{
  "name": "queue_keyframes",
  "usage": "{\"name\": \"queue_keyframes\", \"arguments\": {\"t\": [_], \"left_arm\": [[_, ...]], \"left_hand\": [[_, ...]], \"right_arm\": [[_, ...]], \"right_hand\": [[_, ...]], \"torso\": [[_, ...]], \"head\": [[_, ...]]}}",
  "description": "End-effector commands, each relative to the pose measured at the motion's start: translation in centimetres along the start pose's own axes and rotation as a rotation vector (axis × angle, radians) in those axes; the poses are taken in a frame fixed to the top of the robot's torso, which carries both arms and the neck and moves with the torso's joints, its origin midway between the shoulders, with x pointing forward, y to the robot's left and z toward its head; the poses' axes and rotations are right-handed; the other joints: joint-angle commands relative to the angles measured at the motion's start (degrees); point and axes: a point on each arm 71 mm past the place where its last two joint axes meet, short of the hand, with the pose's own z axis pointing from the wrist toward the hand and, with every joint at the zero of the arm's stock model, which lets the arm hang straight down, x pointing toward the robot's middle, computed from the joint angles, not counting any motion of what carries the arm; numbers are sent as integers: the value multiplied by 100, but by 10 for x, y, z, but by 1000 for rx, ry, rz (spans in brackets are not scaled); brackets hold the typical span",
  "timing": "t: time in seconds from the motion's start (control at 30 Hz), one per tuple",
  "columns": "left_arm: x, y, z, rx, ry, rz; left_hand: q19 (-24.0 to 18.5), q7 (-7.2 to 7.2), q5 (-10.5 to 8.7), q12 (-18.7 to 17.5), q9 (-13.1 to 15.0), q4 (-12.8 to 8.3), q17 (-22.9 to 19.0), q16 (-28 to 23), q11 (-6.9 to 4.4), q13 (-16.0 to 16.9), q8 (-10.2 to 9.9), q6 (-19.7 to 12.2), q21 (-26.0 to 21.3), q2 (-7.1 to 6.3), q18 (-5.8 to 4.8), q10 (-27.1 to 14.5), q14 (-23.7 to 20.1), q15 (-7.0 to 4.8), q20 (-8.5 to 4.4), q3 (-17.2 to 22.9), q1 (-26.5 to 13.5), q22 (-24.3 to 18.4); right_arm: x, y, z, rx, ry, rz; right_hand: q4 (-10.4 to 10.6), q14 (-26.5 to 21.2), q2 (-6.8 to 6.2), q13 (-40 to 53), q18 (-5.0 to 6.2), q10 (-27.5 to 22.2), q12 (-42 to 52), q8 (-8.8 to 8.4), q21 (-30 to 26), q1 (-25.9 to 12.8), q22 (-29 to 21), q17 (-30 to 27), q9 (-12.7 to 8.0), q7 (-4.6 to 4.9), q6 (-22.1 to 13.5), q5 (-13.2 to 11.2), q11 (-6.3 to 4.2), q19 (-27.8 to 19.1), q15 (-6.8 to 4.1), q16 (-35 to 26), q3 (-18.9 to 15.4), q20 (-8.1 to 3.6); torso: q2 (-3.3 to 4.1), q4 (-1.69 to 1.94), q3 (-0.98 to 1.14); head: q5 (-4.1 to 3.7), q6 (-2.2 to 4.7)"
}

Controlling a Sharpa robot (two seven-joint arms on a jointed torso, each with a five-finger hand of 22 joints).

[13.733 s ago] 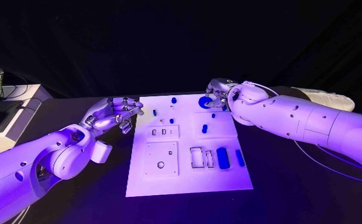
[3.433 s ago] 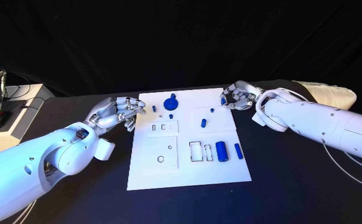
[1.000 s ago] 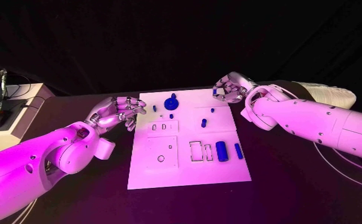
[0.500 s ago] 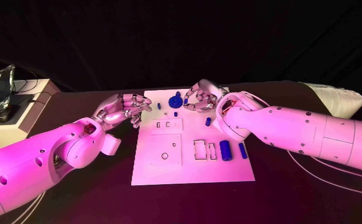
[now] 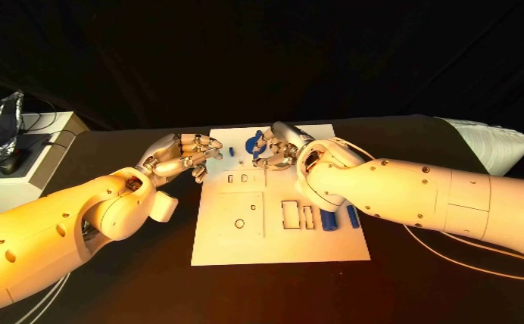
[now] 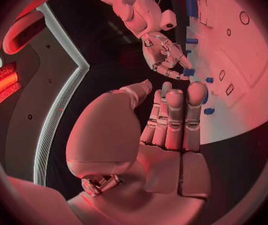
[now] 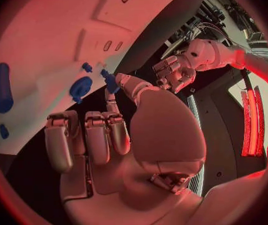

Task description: Assemble the parts on the task board

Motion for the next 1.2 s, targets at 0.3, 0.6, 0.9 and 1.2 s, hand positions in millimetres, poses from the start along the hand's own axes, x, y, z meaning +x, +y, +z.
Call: {"name": "queue_keyframes", "arguments": {"t": [0.3, 0.6, 0.9, 1.2], "left_arm": [[2, 0, 1, 5, 16, -12], [2, 0, 1, 5, 16, -12], [2, 0, 1, 5, 17, -13], [2, 0, 1, 4, 18, -13]], "left_hand": [[34, 19, -3, -14, -6, -39, 6, 27, 15, -8, -35, 34, 24, -7, -2, 13, 49, -2, 3, 4, -57, 10], [34, 19, -3, -14, -6, -39, 6, 27, 15, -8, -35, 34, 24, -7, -2, 13, 49, -2, 3, 4, -57, 10], [34, 19, -3, -14, -6, -39, 6, 27, 15, -8, -35, 34, 24, -7, -2, 13, 49, -2, 3, 4, -57, 10], [34, 19, -3, -14, -6, -39, 6, 27, 15, -8, -35, 34, 24, -7, -2, 13, 49, -2, 3, 4, -57, 10]], "right_arm": [[14, -2, -3, -15, 27, -126], [18, -6, -4, -9, 45, -146], [22, -10, -2, -5, 45, -164], [25, -12, -1, -6, 45, -174]], "right_hand": [[34, 596, -17, 1352, -64, 486, -13, 19, -20, -78, 1342, 1509, 9, 19, -51, -21, -34, 470, -19, 24, -26, -49], [39, 596, -29, 1351, -66, 485, -13, 23, -14, -93, 1346, 1509, 13, 21, -52, -25, -33, 474, -18, 24, -36, -48], [41, 596, -38, 1349, -65, 483, -15, 26, -19, -100, 1343, 1509, 15, 20, -55, -27, -32, 472, -17, 24, -43, -48], [40, 596, -47, 1343, -65, 479, -20, 28, -19, -102, 1343, 1509, 17, 20, -62, -31, -32, 471, -17, 24, -47, -47]], "torso": [[0, 8, 9], [-1, -3, 11], [3, 10, 11], [4, -2, 6]], "head": [[57, -85], [73, -93], [55, -87], [75, -107]]}}
